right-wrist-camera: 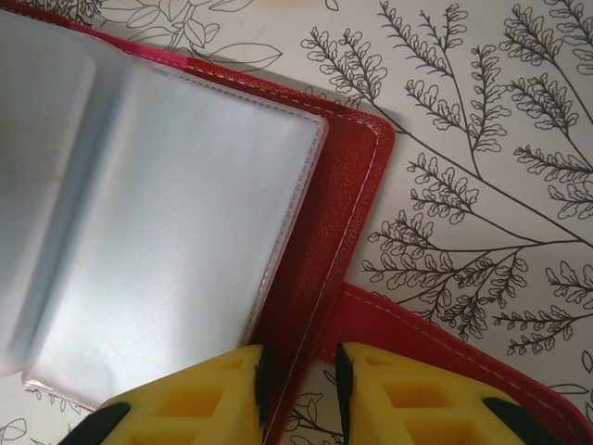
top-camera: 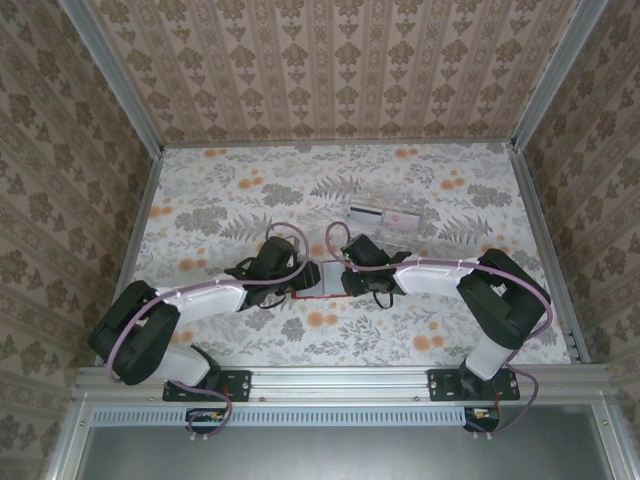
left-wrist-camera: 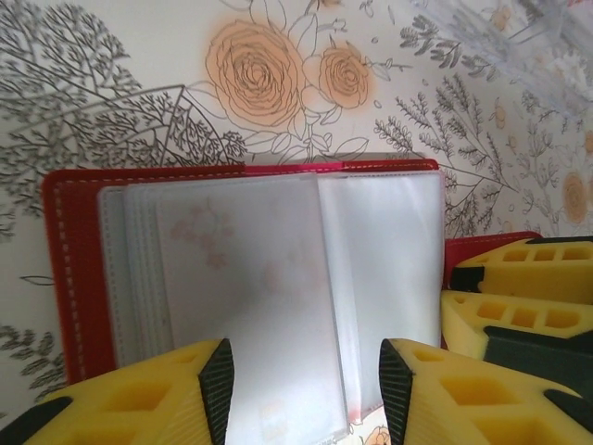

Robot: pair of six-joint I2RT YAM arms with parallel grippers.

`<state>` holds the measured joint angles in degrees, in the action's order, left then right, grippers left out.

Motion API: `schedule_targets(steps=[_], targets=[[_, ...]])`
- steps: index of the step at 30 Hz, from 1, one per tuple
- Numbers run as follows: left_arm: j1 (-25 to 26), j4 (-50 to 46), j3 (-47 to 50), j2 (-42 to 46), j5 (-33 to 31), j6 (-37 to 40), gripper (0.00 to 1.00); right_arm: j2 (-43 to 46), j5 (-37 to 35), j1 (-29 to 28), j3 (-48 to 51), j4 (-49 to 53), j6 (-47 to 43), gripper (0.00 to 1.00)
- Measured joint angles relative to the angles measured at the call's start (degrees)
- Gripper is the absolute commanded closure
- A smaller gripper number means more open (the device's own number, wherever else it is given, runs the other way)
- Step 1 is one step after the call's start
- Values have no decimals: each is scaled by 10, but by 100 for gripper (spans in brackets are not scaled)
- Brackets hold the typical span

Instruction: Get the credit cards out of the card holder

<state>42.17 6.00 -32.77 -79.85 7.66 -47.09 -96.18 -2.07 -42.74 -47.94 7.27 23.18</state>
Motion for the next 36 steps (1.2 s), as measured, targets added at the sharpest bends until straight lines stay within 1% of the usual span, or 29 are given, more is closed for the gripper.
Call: schedule_targets(steps=[7, 16, 22, 26, 31, 36], targets=[[-10, -11, 0, 7, -6, 7, 51, -1, 0, -1, 0, 0, 0, 71], [-10, -10, 0, -26, -3, 8, 52, -1, 0, -1, 0, 0, 0, 71], [-10, 6, 0, -37, 3, 8, 52, -2, 0, -1, 0, -1, 0, 71], [-6, 21, -4, -47, 10, 8, 50, -3, 0, -1, 0, -2, 1, 71], [2, 33, -11, -57, 10, 8, 41, -3, 0, -1, -1, -2, 5, 71], [3, 40, -11, -57, 16, 7, 29, -3, 0, -1, -1, -2, 9, 71]])
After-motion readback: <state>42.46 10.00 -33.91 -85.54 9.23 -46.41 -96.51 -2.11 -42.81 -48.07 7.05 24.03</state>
